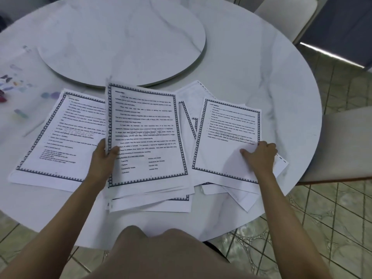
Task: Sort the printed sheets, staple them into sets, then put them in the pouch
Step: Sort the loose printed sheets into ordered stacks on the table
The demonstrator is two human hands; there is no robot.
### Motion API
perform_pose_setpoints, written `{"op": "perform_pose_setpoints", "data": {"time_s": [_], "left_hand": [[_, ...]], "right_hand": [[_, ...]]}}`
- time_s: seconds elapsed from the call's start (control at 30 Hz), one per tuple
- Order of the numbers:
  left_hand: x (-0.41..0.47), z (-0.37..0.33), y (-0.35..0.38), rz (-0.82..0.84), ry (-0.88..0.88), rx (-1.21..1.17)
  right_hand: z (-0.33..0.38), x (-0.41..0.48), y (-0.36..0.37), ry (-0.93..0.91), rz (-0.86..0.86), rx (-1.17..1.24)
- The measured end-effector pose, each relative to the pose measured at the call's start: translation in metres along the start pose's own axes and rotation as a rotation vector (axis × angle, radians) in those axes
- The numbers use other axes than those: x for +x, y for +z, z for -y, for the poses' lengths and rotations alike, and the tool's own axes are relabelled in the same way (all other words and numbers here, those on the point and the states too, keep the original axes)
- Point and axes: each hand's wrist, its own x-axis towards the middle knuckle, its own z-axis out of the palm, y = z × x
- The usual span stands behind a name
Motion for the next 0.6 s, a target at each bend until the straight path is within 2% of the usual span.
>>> {"op": "perform_pose_setpoints", "data": {"time_s": [0.23,0.4,0.6], "left_hand": [[0.015,-0.010,-0.028,-0.140,0.016,-0.138],[0.019,-0.018,-0.040,-0.213,0.023,-0.272],[0.022,-0.026,-0.048,-0.263,0.032,-0.368]], "right_hand": [[0.001,0.009,0.000,0.134,0.005,0.059],[-0.003,0.014,-0.003,0.241,-0.042,0.234],[-0.006,0.010,-0.004,0.097,-0.166,0.421]]}}
